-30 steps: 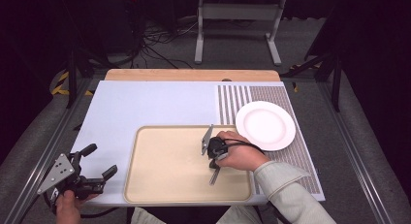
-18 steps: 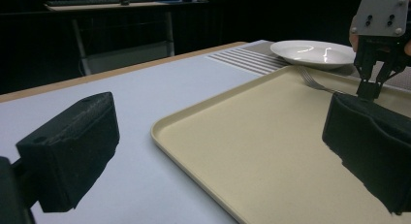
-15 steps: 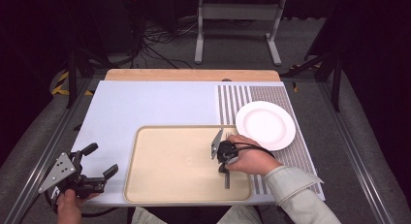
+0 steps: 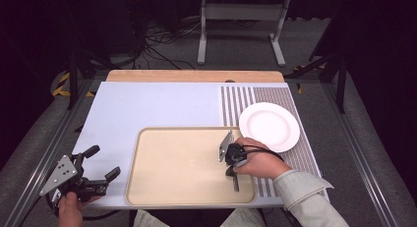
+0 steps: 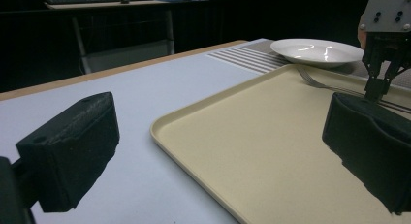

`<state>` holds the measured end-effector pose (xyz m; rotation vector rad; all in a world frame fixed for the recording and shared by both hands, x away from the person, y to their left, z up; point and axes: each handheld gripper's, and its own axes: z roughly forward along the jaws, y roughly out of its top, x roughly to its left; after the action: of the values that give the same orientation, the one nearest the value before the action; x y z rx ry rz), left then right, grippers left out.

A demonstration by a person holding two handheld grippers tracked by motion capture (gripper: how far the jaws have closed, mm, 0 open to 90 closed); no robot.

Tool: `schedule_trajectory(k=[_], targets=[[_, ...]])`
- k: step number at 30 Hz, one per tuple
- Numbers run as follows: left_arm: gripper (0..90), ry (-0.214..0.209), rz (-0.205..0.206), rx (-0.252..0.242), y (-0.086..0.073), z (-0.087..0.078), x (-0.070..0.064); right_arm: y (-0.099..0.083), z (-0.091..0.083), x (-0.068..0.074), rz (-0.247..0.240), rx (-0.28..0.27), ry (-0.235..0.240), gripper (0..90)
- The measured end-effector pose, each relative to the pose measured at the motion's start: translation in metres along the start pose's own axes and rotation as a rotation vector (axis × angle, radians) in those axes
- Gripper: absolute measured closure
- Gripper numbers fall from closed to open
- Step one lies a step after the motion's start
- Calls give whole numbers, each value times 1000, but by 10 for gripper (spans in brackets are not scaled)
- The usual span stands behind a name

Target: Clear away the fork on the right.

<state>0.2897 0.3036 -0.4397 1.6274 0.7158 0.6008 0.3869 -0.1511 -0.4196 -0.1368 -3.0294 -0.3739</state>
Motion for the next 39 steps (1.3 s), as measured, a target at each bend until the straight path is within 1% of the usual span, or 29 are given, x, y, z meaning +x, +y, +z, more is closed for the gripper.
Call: schedule_trajectory(k=[4,6,7,8,10,11,12,13,14,15,16,17,18,19,21,22,23,28,29,32,36,39], targets=[[5,-2,2,5,0,-1,1,-1,0,0,-9,-10,-1,900],[5,-3,4,7,0,-1,1,-3,-2,1,-12,-53,-2,895],[5,-1,0,5,0,-1,1,-4,-3,2,-4,-65,-11,863],[5,-1,-3,6,0,-1,1,-5,-6,2,-7,-98,-33,830],[5,-2,0,3,0,0,1,-7,-13,4,2,-128,-53,811],[5,-5,2,5,0,1,1,-9,-18,4,-14,-160,-75,776],[5,-5,2,5,0,1,1,-9,-18,4,-14,-160,-75,776],[5,-8,3,7,0,1,0,-12,-26,6,-13,-193,-105,715],[5,-9,4,8,0,2,1,-13,-29,6,-12,-205,-111,687],[5,-9,2,9,0,2,0,-13,-29,6,-12,-205,-111,687],[5,-10,2,11,0,3,1,-15,-33,7,-15,-227,-126,637],[5,-11,1,10,0,3,1,-16,-37,8,-6,-246,-145,598],[5,-11,1,9,0,4,0,-20,-45,10,11,-277,-166,565],[5,-14,3,9,0,5,0,-22,-48,11,21,-292,-171,546],[5,-14,2,7,1,5,0,-25,-53,12,27,-308,-195,500],[5,-17,2,4,1,6,0,-25,-53,12,27,-308,-195,500],[5,-18,3,5,1,7,0,-29,-58,14,45,-333,-213,460],[5,-20,0,6,1,6,0,-37,-73,19,62,-387,-255,388],[5,-17,-1,2,1,6,0,-37,-73,19,62,-387,-255,388],[5,-15,-3,3,0,6,0,-41,-80,23,75,-418,-273,351],[5,-17,0,5,1,6,0,-46,-87,26,94,-467,-297,282],[5,-16,-1,5,1,5,0,-51,-90,28,109,-514,-325,211]])
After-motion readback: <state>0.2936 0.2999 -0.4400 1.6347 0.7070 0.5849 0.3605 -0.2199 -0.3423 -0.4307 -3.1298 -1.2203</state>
